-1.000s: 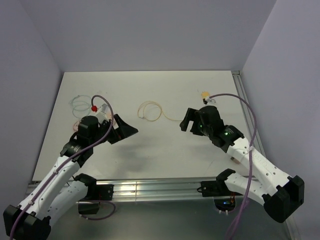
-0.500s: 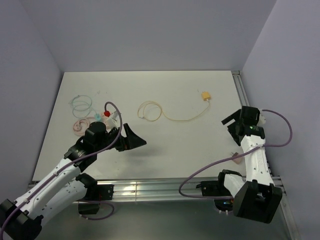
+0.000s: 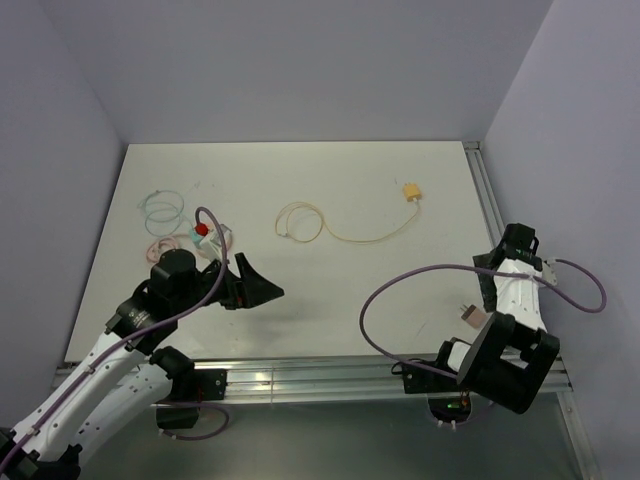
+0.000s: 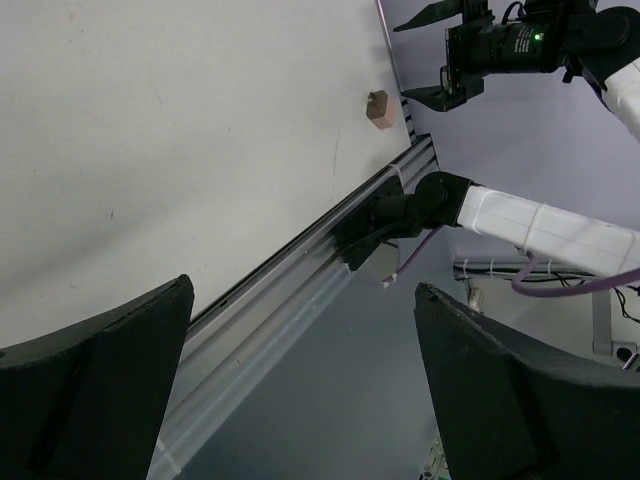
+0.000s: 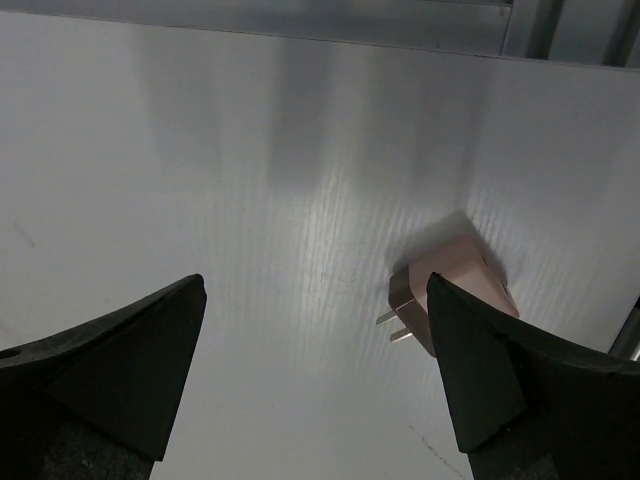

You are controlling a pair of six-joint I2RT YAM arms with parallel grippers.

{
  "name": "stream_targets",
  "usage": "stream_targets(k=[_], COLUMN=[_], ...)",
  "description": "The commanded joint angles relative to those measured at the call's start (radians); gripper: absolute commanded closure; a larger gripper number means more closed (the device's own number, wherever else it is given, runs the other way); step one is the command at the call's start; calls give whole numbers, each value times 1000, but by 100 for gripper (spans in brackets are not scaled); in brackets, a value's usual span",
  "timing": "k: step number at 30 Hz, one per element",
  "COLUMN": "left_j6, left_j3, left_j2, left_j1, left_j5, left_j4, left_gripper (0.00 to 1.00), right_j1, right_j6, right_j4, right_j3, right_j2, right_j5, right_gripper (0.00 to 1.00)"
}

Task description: Insert the plug

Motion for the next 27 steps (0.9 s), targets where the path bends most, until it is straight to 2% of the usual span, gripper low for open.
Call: stream_targets(k=[1, 7, 18, 23, 27], left_j6=[9, -40, -139, -124, -109], left_j3=[57, 98, 84, 94, 100], left_j2=[8, 44, -19, 17, 13], left_j1=[-4, -4, -21, -21, -31], left_j5=[6, -30, -103, -95, -83], left_j4=[-46, -81, -115, -122, -132], left_gripper=[3, 4, 5, 6, 6], right_j1=[-17, -17, -17, -11, 78], right_j6=[88, 119, 7, -32, 24], right_j4=[-22, 4, 38, 28, 20], right_j3=[23, -9, -70, -114, -154], right_j2=[41, 80, 46, -23, -152], right_j5=[29, 13, 101, 49, 113], right_gripper=[2, 6, 8, 9, 9])
